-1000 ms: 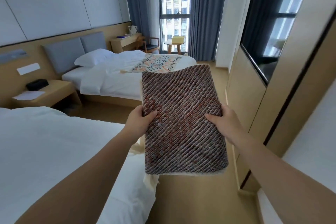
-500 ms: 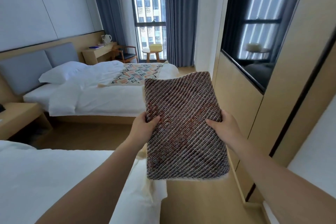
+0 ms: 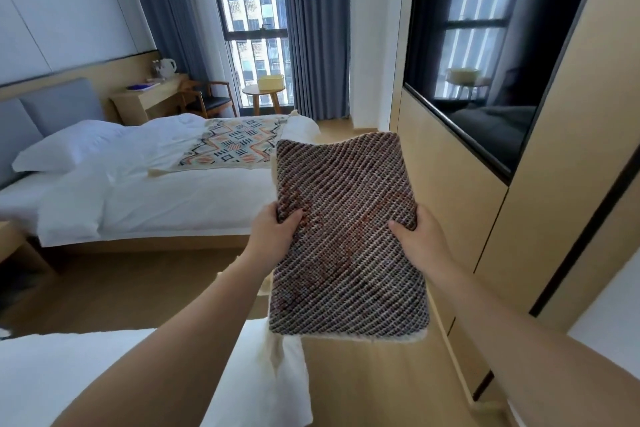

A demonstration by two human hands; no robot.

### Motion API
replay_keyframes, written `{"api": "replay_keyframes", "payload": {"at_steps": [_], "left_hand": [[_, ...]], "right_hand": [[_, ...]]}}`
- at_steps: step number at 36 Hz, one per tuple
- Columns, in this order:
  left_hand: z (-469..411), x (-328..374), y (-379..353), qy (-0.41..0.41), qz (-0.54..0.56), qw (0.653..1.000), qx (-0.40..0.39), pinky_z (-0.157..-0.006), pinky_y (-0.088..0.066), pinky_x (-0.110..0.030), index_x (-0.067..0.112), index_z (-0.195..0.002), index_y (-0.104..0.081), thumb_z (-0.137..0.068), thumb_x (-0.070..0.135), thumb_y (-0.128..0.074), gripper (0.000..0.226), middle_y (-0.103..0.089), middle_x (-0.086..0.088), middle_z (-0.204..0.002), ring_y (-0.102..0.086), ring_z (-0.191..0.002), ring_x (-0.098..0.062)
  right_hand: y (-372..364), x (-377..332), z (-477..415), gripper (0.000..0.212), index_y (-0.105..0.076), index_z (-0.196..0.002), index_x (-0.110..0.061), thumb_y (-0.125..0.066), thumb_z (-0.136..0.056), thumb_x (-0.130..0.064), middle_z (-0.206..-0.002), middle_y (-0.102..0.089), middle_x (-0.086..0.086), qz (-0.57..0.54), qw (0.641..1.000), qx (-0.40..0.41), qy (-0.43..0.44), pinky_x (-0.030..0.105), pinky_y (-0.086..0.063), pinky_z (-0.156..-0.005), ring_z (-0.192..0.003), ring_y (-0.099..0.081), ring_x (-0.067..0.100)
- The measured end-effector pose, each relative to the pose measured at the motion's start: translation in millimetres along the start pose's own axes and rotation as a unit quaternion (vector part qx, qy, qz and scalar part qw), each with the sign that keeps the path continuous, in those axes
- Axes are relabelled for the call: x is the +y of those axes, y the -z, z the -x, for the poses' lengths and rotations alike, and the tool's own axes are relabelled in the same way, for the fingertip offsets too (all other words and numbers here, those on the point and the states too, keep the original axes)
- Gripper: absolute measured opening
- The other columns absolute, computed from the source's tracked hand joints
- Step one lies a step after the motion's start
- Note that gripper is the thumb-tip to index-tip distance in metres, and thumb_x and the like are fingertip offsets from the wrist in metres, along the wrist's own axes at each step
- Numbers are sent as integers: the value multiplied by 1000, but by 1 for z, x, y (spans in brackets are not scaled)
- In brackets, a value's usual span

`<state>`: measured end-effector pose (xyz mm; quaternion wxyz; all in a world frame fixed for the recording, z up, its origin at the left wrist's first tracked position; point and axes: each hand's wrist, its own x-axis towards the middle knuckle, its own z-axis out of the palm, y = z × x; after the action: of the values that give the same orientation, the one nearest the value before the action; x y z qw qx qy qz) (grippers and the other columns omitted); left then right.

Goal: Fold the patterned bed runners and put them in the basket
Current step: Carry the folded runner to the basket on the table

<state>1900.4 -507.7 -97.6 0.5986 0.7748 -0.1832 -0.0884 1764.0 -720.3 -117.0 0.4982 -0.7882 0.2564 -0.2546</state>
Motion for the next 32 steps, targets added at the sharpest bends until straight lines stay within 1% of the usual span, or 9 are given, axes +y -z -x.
{"api": "replay_keyframes", "payload": {"at_steps": [3,5,8,13,19,23,27,29,32], "left_hand": [[-34,3,-18,1,-19,1000,14,-89,-52,-44,12,-116,-60,-92,27,-61,28,-68,-4,-106,-65,-95,-22],[-58,6,-30,2,-24,999,27,-88,-52,-43,13,-112,-59,-92,26,-61,24,-68,-3,-104,-65,-95,-23],[-96,13,-49,13,-24,998,49,-90,-51,-46,15,-111,-57,-92,27,-61,23,-67,-3,-106,-64,-95,-22],[-161,24,-78,15,-39,996,80,-88,-52,-47,16,-110,-58,-91,30,-61,23,-68,-4,-106,-65,-92,-21],[-223,26,-112,9,-47,995,91,-88,-52,-48,13,-112,-59,-91,29,-61,27,-68,-3,-104,-65,-93,-22],[-263,23,-129,12,-42,995,89,-89,-51,-48,11,-113,-59,-90,30,-62,30,-68,-5,-105,-65,-94,-23],[-312,15,-136,16,-30,996,80,-88,-52,-48,13,-114,-60,-89,31,-63,31,-69,-3,-105,-66,-93,-22],[-340,7,-139,13,-21,997,76,-87,-53,-46,15,-111,-61,-89,29,-64,26,-70,-3,-103,-67,-92,-22],[-385,-7,-144,4,-16,997,72,-81,-54,-40,26,-96,-63,-88,27,-64,8,-71,4,-95,-68,-88,-19]], "right_hand": [[-1,10,-39,44,-47,-133,-17,-60,-92,-30,-124,-59,-1,2,1000,-3,1,39,-47,-96,-109,-57,18],[-2,15,-69,42,-47,-132,-18,-59,-93,-30,-123,-60,-1,4,1000,-8,6,41,-47,-97,-109,-57,18],[-3,19,-118,41,-47,-131,-18,-57,-93,-31,-121,-60,-1,2,1000,-20,12,42,-48,-96,-108,-57,19],[5,21,-201,42,-46,-133,-20,-55,-94,-34,-118,-59,-5,-17,998,-48,20,35,-46,-93,-105,-56,14],[12,35,-273,40,-46,-132,-20,-53,-95,-32,-120,-59,-3,-18,998,-60,17,40,-47,-97,-108,-57,17],[12,45,-318,41,-46,-133,-19,-53,-94,-32,-121,-59,-2,-17,998,-67,10,37,-46,-94,-107,-56,17],[1,51,-365,40,-48,-131,-20,-55,-94,-32,-117,-59,-5,-18,997,-69,9,32,-45,-90,-104,-57,15],[-8,55,-389,38,-49,-130,-20,-55,-94,-32,-113,-59,-7,-19,997,-70,7,31,-44,-87,-102,-57,14],[-25,62,-429,39,-50,-129,-20,-55,-93,-33,-113,-60,-6,-12,998,-66,1,30,-45,-85,-99,-57,13]]}}
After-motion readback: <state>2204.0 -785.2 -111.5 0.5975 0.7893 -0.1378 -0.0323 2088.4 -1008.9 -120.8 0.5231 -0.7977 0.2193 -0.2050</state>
